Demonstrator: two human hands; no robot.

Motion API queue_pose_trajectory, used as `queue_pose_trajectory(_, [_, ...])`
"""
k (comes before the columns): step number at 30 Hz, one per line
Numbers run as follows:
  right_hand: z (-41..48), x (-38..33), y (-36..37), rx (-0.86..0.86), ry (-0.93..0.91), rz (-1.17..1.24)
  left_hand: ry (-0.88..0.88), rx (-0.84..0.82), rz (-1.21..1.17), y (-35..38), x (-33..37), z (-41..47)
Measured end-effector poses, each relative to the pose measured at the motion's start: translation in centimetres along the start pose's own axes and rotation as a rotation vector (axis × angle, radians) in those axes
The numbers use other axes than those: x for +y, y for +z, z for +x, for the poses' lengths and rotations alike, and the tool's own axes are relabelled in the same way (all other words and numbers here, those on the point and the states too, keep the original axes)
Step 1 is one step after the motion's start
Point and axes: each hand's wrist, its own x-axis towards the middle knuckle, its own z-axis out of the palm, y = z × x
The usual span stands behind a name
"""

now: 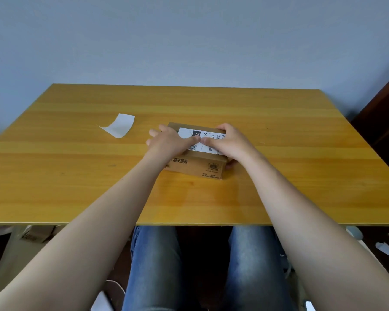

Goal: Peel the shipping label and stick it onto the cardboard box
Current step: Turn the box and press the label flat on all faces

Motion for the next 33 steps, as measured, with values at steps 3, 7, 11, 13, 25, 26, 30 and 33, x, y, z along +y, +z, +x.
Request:
queue_pose_trajectory(3, [0.0,0.1,0.1,0.013,-0.022,0.005,0.016,0.024,0.011,0.1,0.0,-0.1])
queue_pose_trajectory(7, [-0.3,0.1,-0.4,-0.049,0.004,0.055,0.062,0.014,-0.002,-0.1,-0.3,-0.5])
queue_pose_trajectory(11, [-0.5,0.5,-0.6,-0.116,0.020,0.080,0.099,-0.004,-0.029,-0.5,-0.7,-0.9])
queue_pose_trajectory(13, [-0.6,0.7,-0.8,-0.145,0.023,0.083,0.134,-0.028,-0.028,-0.7,-0.9,-1.1])
queue_pose_trajectory(25, [-1.0,0.8,-1.0,-0.212,0.060,0.120,0.111,-0.112,0.036,-1.5,-0.3,-1.5])
queue_pose_trajectory(26, [-1.0,0.8,-0.9,-0.192,0.071,0.125,0.098,-0.076,0.028,-1.1,-0.1,-1.3])
queue_pose_trajectory(30, [-0.7,1.0,-0.6,-0.154,0.052,0.138,0.083,0.031,0.021,0.0,0.1,-0.8])
queue_pose_trajectory(33, [-0.5,1.5,-0.9,-0.176,0.021,0.155,0.095,0.054,0.013,0.1,-0.3,-0.8])
